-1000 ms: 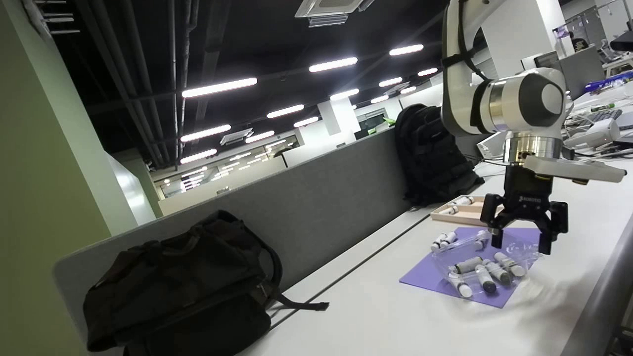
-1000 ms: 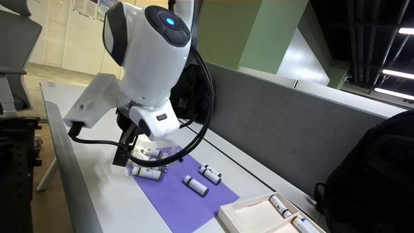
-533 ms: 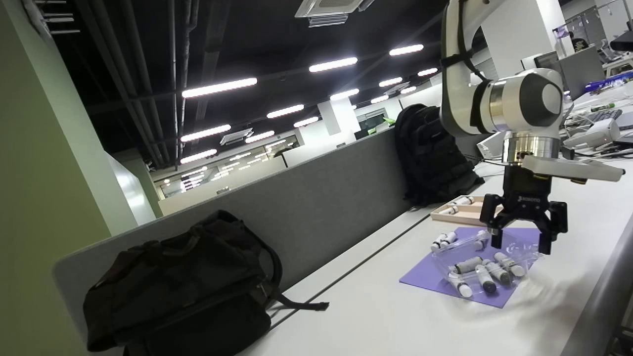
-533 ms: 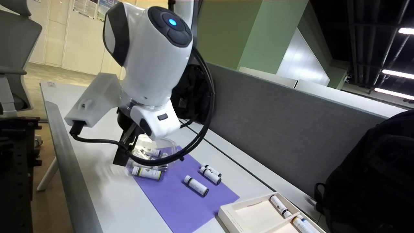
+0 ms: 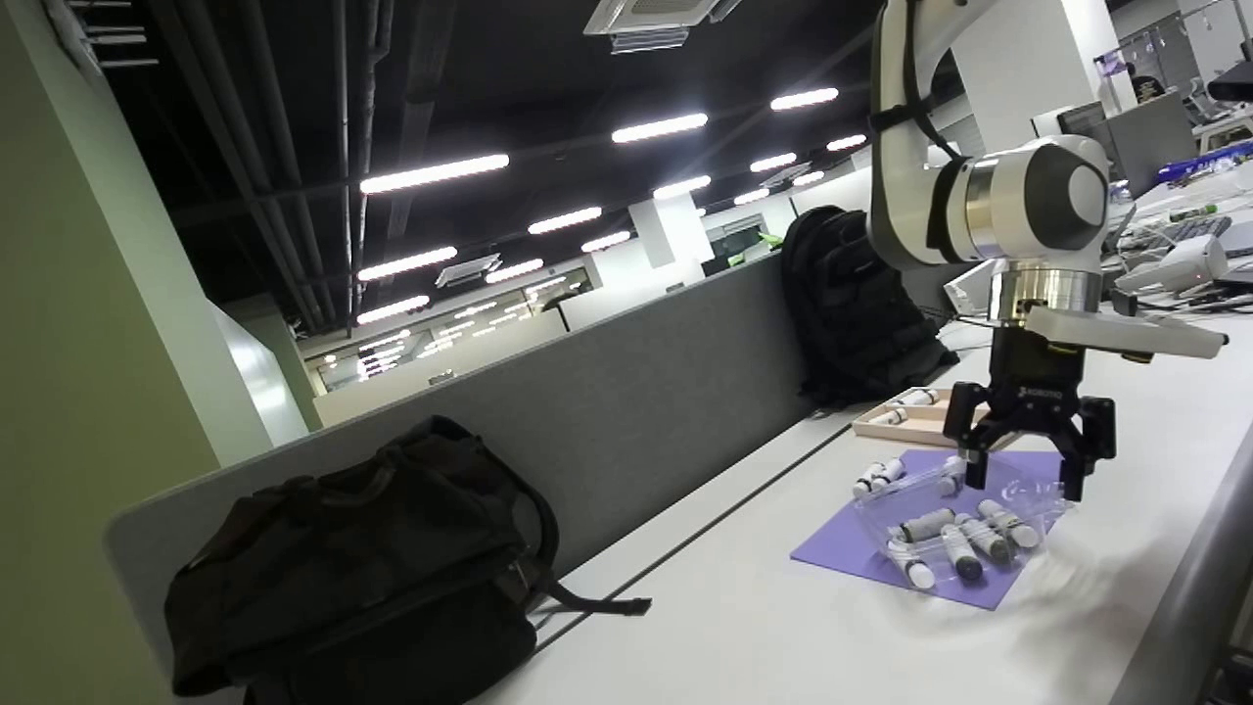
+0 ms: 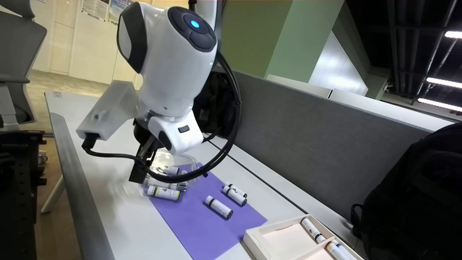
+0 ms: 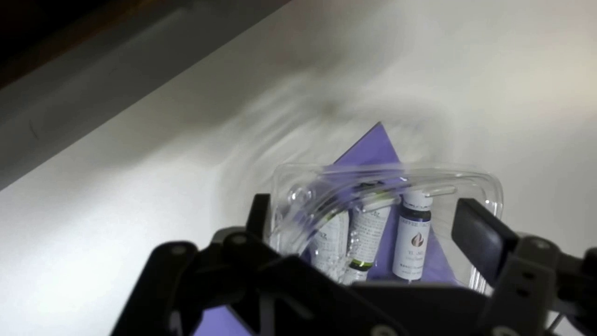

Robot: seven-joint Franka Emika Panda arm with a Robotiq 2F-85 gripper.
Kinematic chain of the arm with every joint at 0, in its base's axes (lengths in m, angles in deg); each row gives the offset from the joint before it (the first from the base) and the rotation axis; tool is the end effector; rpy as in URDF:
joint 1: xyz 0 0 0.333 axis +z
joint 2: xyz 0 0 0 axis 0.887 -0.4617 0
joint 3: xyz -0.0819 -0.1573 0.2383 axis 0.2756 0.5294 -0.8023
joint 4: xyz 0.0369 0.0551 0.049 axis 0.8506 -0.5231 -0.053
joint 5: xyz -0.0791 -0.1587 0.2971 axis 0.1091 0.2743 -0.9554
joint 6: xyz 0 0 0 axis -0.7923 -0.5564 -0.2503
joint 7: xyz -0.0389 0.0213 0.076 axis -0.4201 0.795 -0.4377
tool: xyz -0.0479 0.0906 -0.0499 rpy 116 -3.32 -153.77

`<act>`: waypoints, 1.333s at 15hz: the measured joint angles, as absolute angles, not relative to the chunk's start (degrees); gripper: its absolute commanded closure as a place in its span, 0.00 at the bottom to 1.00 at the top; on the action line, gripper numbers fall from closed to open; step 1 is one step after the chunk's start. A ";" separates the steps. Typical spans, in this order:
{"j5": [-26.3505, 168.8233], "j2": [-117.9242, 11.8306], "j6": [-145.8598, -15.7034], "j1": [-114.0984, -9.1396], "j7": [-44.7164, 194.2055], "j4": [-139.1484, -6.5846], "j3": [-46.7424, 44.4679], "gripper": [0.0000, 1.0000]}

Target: Open the clear container

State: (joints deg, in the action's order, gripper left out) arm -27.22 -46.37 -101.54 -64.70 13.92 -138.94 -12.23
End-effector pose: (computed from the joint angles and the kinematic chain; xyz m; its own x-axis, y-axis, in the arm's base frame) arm 0.3072 -0.0027 0.1613 0.8557 -0.5112 -0.0801 -0.4822 -0.7318 -0.4817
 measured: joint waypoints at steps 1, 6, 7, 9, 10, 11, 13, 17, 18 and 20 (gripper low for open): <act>-27.24 -46.32 -101.55 -64.70 13.92 -138.87 -12.24 0.00; -27.40 -46.08 -101.54 -64.70 13.91 -138.83 -12.24 0.00; -27.41 -46.03 -101.53 -64.70 13.91 -138.83 -12.24 0.00; -27.40 -45.84 -101.53 -64.70 13.91 -138.84 -12.30 0.00; -27.40 -45.69 -101.53 -64.70 13.91 -138.84 -12.35 0.00; -27.27 -45.54 -101.53 -64.70 14.01 -138.85 -12.40 0.00; -26.79 -45.36 -101.53 -64.70 14.78 -138.87 -12.56 0.00; -24.26 -45.34 -101.59 -64.69 17.94 -138.86 -12.88 0.00; -23.55 -45.34 -101.59 -64.69 18.85 -138.86 -12.92 0.00; -23.02 -45.24 -101.73 -64.69 19.53 -138.86 -12.96 0.00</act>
State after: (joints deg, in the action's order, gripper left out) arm -23.02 -45.24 -101.73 -64.69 19.53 -138.86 -12.96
